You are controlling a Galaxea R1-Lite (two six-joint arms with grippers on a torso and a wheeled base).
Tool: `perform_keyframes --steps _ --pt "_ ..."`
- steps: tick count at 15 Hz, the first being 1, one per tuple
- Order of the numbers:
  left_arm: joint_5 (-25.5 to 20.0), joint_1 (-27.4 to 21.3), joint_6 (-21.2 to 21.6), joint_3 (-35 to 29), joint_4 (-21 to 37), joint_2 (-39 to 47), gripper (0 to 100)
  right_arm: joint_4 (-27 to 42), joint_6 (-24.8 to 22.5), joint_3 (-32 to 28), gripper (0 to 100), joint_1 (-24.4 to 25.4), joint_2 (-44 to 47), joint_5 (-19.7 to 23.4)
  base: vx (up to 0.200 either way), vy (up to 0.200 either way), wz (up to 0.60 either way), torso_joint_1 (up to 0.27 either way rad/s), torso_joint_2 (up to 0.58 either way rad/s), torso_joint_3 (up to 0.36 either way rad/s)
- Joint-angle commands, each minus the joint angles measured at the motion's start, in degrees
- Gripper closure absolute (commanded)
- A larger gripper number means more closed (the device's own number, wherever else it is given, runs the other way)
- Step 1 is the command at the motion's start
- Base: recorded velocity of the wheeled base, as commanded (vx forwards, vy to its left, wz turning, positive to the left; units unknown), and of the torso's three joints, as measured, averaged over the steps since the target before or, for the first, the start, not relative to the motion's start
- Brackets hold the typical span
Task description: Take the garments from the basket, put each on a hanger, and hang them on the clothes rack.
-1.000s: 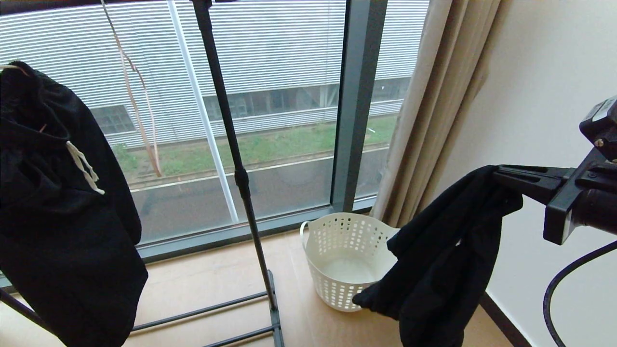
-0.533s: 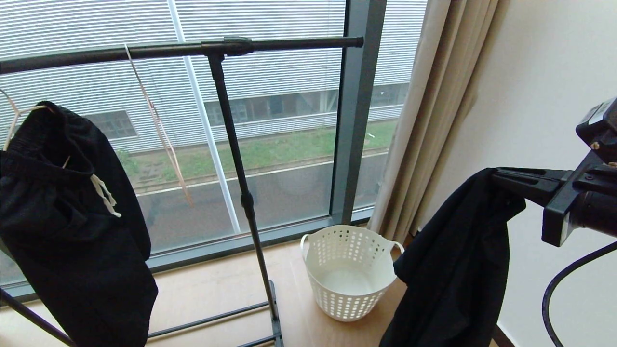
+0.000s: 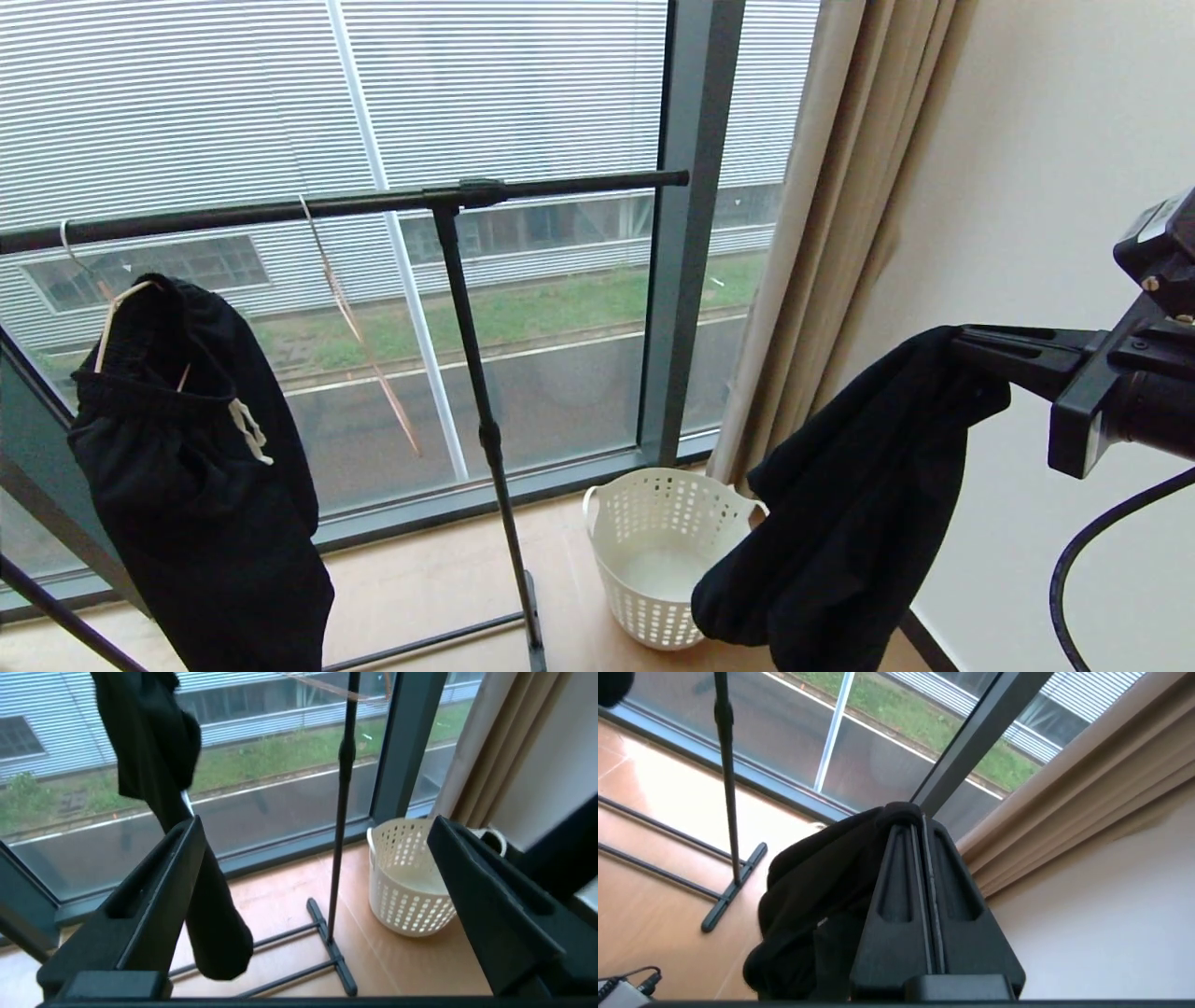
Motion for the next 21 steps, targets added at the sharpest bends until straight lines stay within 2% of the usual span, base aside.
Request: perform_keyframes --steps 1,5,8,11,14,21 --pt "0.00 0.00 -0.03 0.01 0.01 -0.02 0 -0.02 -0.10 0.02 100 0.03 0.56 0.01 0.000 0.000 0.00 0.227 -0.45 -0.149" --pt "0.00 0.00 0.06 0.01 0.01 -0.02 0 -0.10 -0.19 0.37 100 0.03 0.30 -0.08 0.000 0.000 0.00 0.166 -0.37 -0.143" --pt "0.09 0.00 -0.12 0.01 0.01 -0.02 0 -0.54 -0.19 0.46 100 0.03 0.21 0.01 0.000 0.000 0.00 0.014 -0.03 -0.011" --pt "0.09 0.00 -0.03 0.01 0.01 -0.02 0 -5.47 -0.19 2.83 100 0.03 0.30 0.01 0.000 0.000 0.00 0.000 0.00 0.000" --pt "0.09 0.00 -0.03 0.01 0.01 -0.02 0 -13.29 -0.28 6.08 100 0.03 1.09 0.19 0.000 0.000 0.00 0.019 -0.02 -0.024" --pt "0.09 0.00 -0.03 0.01 0.01 -0.02 0 -13.64 -0.28 5.82 100 0.03 1.53 0.19 0.000 0.000 0.00 0.132 -0.28 -0.150"
